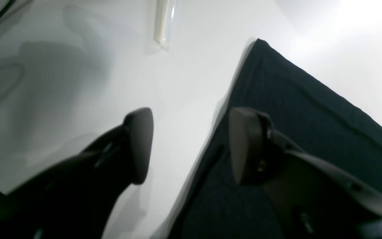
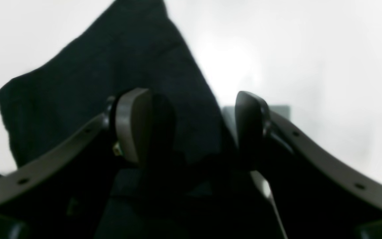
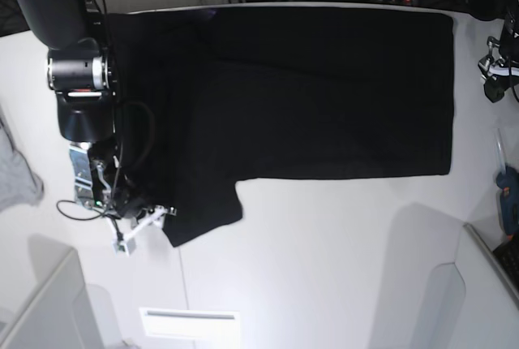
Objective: Fold the T-shirt properly
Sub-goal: 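Move the right gripper to the hem corner beside the sleeve and grasp, then move the left gripper to the opposite hem corner and grasp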
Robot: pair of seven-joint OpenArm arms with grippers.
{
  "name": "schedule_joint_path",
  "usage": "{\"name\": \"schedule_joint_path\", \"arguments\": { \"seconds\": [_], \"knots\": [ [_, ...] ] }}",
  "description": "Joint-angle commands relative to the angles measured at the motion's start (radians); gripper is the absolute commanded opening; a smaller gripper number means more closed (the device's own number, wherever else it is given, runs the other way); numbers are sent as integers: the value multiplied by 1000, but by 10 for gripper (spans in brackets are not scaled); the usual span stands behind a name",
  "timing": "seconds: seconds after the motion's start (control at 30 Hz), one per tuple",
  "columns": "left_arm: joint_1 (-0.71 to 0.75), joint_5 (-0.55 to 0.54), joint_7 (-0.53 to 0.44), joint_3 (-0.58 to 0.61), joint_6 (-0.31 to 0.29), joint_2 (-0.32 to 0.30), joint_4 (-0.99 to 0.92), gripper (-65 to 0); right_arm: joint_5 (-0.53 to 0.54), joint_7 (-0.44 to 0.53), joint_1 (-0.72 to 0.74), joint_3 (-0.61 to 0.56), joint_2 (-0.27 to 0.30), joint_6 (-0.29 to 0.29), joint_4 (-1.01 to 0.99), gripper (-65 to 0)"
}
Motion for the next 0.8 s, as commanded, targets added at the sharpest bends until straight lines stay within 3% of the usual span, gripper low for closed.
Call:
{"name": "schedule_joint_path", "arguments": {
  "seconds": [0.0, 0.33, 0.43, 0.57, 0.77],
  "knots": [
    [3, -8, -20, -7, -6, -18, -3, -298, 1, -17, 13, -1, 4, 6, 9, -314],
    [-45, -8, -20, -7, -6, -71, -92, -281, 0, -14, 9, 5, 4, 3, 9, -638],
    [-108, -8, -19, -4, -6, -99, -120, -191, 0, -14, 9, 7, 4, 2, 9, -650],
    [-210, -8, 7, 87, -6, -162, -187, -81, 0, -14, 9, 5, 4, 2, 9, -650],
    [-422, -8, 7, 281, -6, -220, -388, -81, 0, -16, 9, 7, 4, 2, 9, -650]
  ]
}}
